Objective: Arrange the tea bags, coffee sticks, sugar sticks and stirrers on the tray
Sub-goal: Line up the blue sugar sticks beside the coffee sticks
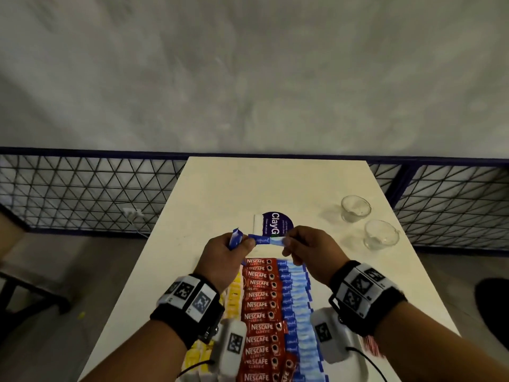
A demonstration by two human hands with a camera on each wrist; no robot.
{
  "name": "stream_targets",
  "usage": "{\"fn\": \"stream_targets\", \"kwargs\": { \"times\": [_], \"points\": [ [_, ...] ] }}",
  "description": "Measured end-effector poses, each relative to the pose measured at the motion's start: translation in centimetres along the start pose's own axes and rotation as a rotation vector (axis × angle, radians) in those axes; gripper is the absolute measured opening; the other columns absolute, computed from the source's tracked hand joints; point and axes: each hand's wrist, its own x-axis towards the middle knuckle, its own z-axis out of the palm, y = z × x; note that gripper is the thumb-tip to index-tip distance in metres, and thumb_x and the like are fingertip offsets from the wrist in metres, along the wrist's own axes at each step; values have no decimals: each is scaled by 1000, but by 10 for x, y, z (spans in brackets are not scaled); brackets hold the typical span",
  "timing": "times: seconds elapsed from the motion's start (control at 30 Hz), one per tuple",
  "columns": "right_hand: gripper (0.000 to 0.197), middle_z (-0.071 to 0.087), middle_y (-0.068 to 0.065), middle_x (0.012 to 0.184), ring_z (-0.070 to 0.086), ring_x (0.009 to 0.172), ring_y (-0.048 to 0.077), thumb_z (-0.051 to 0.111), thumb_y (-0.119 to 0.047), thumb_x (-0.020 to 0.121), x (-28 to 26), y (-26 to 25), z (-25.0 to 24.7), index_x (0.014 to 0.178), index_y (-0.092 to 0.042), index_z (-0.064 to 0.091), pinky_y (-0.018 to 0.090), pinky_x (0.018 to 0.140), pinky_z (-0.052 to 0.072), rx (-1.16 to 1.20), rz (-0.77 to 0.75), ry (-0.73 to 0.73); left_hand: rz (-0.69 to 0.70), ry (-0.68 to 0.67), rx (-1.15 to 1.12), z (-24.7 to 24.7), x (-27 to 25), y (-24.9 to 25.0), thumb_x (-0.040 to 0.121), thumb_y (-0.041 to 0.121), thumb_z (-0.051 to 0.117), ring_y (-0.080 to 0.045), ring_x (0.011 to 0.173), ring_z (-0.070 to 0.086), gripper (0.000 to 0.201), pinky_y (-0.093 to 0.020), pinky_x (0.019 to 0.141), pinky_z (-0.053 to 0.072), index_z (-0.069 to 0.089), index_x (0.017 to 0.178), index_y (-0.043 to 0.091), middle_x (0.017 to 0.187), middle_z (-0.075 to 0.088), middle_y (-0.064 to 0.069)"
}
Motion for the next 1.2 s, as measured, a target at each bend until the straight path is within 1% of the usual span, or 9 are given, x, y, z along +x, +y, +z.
{"fn": "stream_targets", "kwargs": {
  "times": [0.17, 0.4, 0.5, 0.57, 0.63, 0.73, 0.87, 1.03, 1.2],
  "points": [
    [18, 68, 1, 74, 52, 56, 5, 55, -26, 94, -17, -7, 14, 79, -20, 63, 22, 59, 44, -43, 3, 39, 54, -56, 3, -11, -16, -1, 89, 21, 65, -9, 49, 35, 13, -31, 58, 34, 72, 79, 15, 47, 41, 10],
    [17, 66, 4, 67, 49, 50, 9, 62, -26, 91, -32, 1, 20, 78, -16, 65, 25, 54, 43, 122, 61, 109, 51, -67, -44, -12, -28, 1, 91, 14, 62, 0, 38, 41, 15, -23, 51, 33, 68, 78, 17, 39, 47, 14],
    [15, 69, 11, 73, 50, 52, 12, 62, -28, 90, -29, 10, 16, 79, -18, 67, 29, 56, 44, 112, 91, 112, 43, -90, 6, -7, -27, -2, 91, 21, 63, -5, 41, 36, 20, -24, 51, 32, 68, 80, 5, 39, 42, 11],
    [16, 68, 11, 71, 49, 52, 15, 63, -24, 90, -25, 25, 9, 78, -15, 67, 33, 57, 44, 184, 117, 140, 11, -52, 79, -5, -22, -8, 90, 32, 63, -14, 53, 44, 34, -30, 57, 39, 69, 86, -1, 53, 50, 7],
    [18, 65, 10, 69, 47, 52, 18, 62, -20, 90, -22, 48, -1, 75, -14, 67, 34, 56, 43, 253, 187, 190, -63, 5, 195, -10, -15, -18, 90, 39, 61, -25, 64, 53, 39, -32, 65, 43, 68, 82, 1, 68, 60, -10],
    [19, 64, 7, 67, 45, 49, 19, 60, -13, 92, -24, 89, -13, 73, -11, 64, 31, 53, 40, 296, 330, 249, -169, 22, 425, -27, -12, -39, 93, 40, 57, -22, 56, 44, 41, -30, 58, 34, 55, 68, 8, 61, 48, -10],
    [18, 64, 5, 69, 45, 47, 18, 58, -11, 92, -29, 131, -13, 75, -8, 62, 25, 46, 40, 208, 512, 168, -243, -5, 526, -35, -16, -65, 93, 42, 55, -30, 71, 55, 38, -33, 68, 40, 64, 85, 6, 78, 62, -18],
    [23, 64, 11, 76, 51, 53, 21, 53, -20, 94, -15, 149, 0, 75, -10, 62, 29, 51, 47, 19, 586, 41, -261, -12, 539, -31, -26, -78, 91, 43, 58, -36, 85, 61, 37, -37, 75, 45, 58, 79, 9, 85, 65, -19],
    [26, 65, 3, 74, 62, 75, 28, 58, -29, 91, 6, 159, 12, 66, -23, 61, 40, 81, 55, -144, 609, -1, -291, -11, 550, -38, -33, -83, 91, 42, 58, -32, 69, 58, 42, -37, 68, 44, 52, 65, 10, 62, 54, -10]
  ]
}}
